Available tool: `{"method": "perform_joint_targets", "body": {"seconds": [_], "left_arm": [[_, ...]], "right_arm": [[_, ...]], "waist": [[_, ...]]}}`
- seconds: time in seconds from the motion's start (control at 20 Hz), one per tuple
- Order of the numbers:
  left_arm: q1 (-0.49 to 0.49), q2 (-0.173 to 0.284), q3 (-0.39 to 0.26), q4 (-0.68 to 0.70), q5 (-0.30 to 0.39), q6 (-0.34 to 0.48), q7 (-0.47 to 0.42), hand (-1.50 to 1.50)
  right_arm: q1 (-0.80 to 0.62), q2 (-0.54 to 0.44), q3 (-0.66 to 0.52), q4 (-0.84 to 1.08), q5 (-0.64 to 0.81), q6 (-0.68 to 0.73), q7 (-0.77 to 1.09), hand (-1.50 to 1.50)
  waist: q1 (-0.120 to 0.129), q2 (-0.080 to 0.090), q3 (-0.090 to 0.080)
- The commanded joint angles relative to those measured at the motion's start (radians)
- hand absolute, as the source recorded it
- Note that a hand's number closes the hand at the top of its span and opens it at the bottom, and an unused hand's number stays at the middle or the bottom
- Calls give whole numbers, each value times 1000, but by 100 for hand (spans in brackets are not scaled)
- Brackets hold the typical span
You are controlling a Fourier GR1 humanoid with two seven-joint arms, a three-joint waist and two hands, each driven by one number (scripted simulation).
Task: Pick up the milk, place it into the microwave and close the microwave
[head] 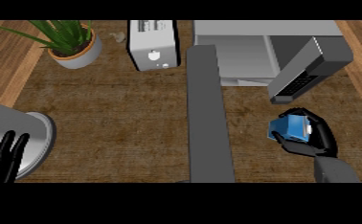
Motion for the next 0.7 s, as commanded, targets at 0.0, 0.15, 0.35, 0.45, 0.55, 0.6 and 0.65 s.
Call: {"method": "perform_joint_targets", "body": {"seconds": [0.0,0.15,0.35,0.45,0.55,0.6,0.65], "left_arm": [[-14,-1,17,-1,33,-6,23,-150],[20,20,41,-2,42,-35,11,-150],[9,-9,-58,-18,-19,22,40,-150],[3,26,66,79,53,-63,-38,-150],[16,13,43,45,30,-61,-44,-150],[70,-9,7,-66,27,-49,18,-150],[13,-9,11,-27,30,-31,29,-150]], "right_arm": [[34,52,5,-66,-22,-12,-60,150],[24,89,27,-117,-41,1,-26,150],[57,85,21,-180,-72,-2,-17,150],[72,64,-32,-206,-118,-19,-13,150],[95,126,-28,-223,-123,-76,-41,150],[91,89,-26,-235,-133,-33,-10,150],[90,112,-14,-242,-131,-44,-24,150]], "waist": [[-5,-1,-1],[-1,-2,-1],[-3,-1,0],[-5,-1,-1],[-4,-2,-1],[-2,-2,0],[-4,-1,0]]}}
